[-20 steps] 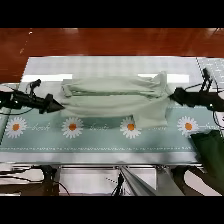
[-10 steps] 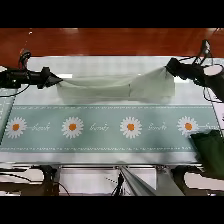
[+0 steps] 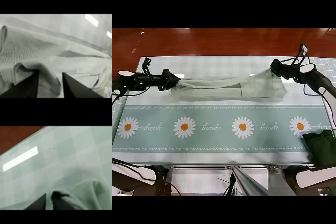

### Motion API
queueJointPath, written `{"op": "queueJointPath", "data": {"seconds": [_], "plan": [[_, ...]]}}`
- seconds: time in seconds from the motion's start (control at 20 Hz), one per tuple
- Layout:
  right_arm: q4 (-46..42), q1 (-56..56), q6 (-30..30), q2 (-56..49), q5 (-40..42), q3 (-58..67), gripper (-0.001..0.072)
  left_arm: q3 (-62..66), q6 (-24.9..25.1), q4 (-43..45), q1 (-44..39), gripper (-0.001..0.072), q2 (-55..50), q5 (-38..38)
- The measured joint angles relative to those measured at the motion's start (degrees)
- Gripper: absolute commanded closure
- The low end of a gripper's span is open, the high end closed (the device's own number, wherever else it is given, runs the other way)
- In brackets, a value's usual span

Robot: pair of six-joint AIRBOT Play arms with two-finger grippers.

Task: Fold the shirts.

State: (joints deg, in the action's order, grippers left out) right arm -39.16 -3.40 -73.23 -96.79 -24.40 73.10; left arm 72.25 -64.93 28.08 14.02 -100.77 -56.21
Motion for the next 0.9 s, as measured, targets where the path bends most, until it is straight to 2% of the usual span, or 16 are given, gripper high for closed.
{"op": "queueJointPath", "data": {"seconds": [0.15, 0.2, 0.25, 0.35, 0.45, 0.6, 0.75, 0.9], "plan": [[-4.1, -2.2, 3.1, 2.2, -2.2, 0.2, 0.0299, 1.7, -0.6, -0.6, 1.4, 0.0294, -0.5, -1.3], [-8.4, -3.5, 3.5, 3.5, -4.0, 0.2, 0.0254, 2.6, -0.7, -0.9, 2.2, 0.0294, -0.5, -2.1], [-13.5, -4.7, 3.0, 4.8, -6.1, 0.2, 0.0139, 3.8, -1.4, -0.9, 3.1, 0.0295, -0.4, -4.0], [-24.8, -8.0, -1.5, 6.9, -11.1, 0.2, 0.0114, 5.8, -2.6, -1.0, 4.6, 0.0295, 0.0, -6.9], [-30.9, -11.9, -5.7, 7.6, -16.9, 0.2, 0.0113, 7.2, -3.4, -1.0, 5.4, 0.0295, 0.7, -9.7], [-28.3, -16.7, -6.8, 5.8, -25.0, 0.2, 0.0109, 8.2, -4.0, -1.0, 5.4, 0.0295, 1.5, -13.4], [-18.4, -18.3, -3.6, 1.9, -30.5, 0.2, 0.0109, 8.6, -4.2, -1.0, 4.5, 0.0296, 1.8, -16.9], [-9.3, -16.8, -0.2, -1.7, -32.3, 0.2, 0.0109, 8.7, -4.3, -1.1, 3.0, 0.0296, 2.0, -19.6]]}}
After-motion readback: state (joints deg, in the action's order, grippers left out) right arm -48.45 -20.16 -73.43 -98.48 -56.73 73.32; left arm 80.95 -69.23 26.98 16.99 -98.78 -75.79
